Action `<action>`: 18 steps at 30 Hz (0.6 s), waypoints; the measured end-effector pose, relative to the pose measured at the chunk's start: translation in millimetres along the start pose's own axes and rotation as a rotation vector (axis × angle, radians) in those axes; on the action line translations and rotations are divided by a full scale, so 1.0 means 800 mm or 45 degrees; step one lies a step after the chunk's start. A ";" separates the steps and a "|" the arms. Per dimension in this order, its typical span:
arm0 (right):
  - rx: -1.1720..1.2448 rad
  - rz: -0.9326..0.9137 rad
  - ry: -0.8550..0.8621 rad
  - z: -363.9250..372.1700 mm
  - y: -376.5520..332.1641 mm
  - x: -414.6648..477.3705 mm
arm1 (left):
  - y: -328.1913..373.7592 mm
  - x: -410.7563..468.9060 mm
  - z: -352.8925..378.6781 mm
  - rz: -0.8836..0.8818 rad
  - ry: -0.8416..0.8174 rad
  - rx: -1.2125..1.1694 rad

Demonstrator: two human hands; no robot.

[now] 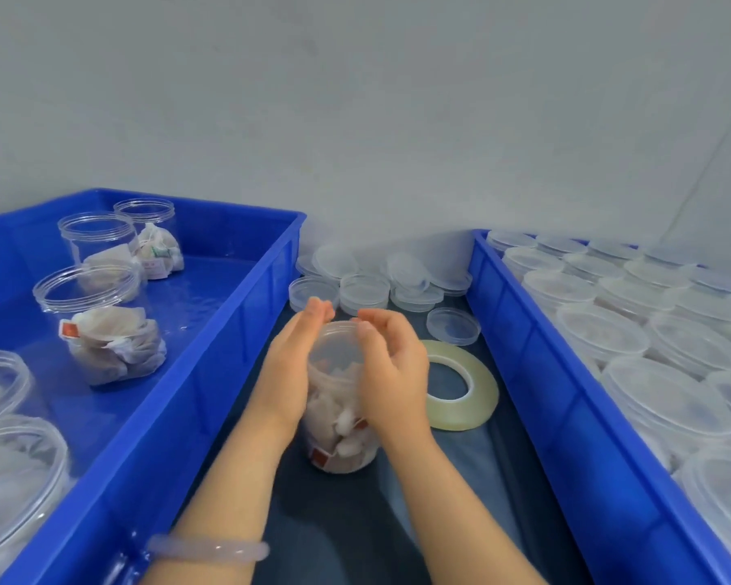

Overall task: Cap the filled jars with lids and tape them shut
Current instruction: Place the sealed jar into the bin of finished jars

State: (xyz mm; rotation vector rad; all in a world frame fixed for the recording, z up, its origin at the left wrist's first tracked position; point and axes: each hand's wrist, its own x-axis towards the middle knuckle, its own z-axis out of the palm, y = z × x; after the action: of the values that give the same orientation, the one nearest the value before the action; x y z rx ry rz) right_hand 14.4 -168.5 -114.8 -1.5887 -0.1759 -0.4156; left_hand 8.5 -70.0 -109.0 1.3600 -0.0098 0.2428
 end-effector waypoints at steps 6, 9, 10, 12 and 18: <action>-0.007 -0.072 0.045 -0.020 -0.039 -0.016 | 0.022 -0.026 0.040 0.144 0.264 0.008; -0.019 -0.266 0.107 -0.045 -0.095 -0.020 | 0.064 -0.043 0.061 0.254 0.130 -0.119; -0.021 -0.315 0.130 -0.058 -0.116 -0.020 | 0.081 -0.049 0.073 0.287 0.067 -0.153; -0.036 -0.409 0.181 -0.089 -0.155 -0.022 | 0.112 -0.061 0.103 0.351 -0.078 -0.222; -0.352 -0.599 0.415 -0.206 -0.221 -0.020 | 0.149 -0.079 0.218 0.404 -0.470 -0.392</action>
State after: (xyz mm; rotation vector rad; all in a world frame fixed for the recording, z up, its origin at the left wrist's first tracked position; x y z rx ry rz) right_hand -89.6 -316.7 46.2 -1.7186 -0.2499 -1.0961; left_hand -51.0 -226.6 34.3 1.0747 -0.5542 0.2412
